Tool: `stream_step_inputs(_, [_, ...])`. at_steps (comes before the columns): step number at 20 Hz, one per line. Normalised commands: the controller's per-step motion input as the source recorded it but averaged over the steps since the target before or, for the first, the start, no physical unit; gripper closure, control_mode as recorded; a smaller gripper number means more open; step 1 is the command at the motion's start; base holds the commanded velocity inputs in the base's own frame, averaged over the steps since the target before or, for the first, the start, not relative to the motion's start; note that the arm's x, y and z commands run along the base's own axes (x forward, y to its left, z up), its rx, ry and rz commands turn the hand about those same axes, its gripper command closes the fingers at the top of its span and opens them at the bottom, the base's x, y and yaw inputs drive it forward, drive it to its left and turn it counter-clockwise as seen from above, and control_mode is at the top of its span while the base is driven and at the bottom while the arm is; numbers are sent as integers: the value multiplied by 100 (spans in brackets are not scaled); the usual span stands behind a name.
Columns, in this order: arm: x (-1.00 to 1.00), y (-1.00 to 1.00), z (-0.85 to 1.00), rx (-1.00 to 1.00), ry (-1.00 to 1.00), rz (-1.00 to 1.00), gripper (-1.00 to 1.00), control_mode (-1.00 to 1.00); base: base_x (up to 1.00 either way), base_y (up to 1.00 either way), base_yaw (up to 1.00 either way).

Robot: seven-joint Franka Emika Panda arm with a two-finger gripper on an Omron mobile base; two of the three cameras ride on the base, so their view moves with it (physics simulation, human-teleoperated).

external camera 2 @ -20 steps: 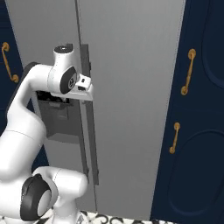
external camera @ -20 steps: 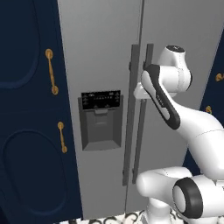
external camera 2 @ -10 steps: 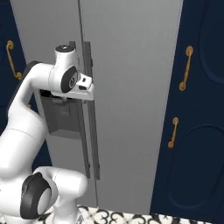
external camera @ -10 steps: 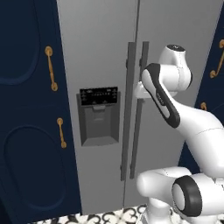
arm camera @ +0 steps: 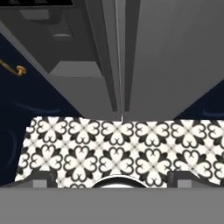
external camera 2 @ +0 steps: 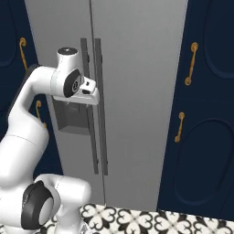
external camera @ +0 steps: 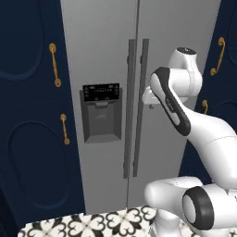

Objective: Take the strawberry from the fridge and place it on top of the pancake, located on the dining counter.

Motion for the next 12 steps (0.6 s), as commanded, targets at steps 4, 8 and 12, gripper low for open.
stream_step_inputs(4, [0,0,0,0,0,0,-100,100,-41,3,-4])
stream_step_inputs(8, [4,1,0,0,-4,-7,-100,-100,0,0,-3])
stream_step_inputs(12, [72,0,-5,0,-14,-1,-100,-100,0,0,0])
